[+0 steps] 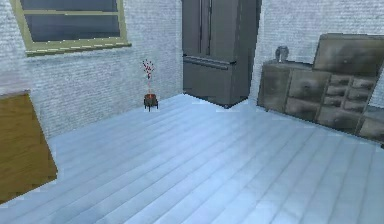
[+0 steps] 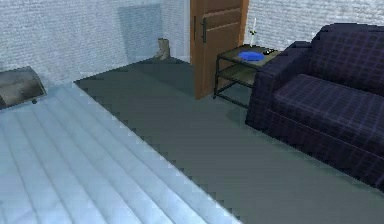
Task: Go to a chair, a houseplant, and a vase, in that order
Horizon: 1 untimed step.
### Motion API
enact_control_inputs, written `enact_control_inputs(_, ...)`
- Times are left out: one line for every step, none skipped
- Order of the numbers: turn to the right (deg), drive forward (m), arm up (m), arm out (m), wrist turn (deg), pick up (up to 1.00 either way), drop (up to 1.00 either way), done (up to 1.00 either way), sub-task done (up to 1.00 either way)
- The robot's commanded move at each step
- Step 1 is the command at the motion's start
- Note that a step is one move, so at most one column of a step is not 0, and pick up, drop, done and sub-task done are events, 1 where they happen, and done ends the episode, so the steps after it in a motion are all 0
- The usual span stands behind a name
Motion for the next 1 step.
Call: enact_control_inputs(-12.0,0.0,0.0,0.0,0.0,0.0,0.0,0.0,0.0)
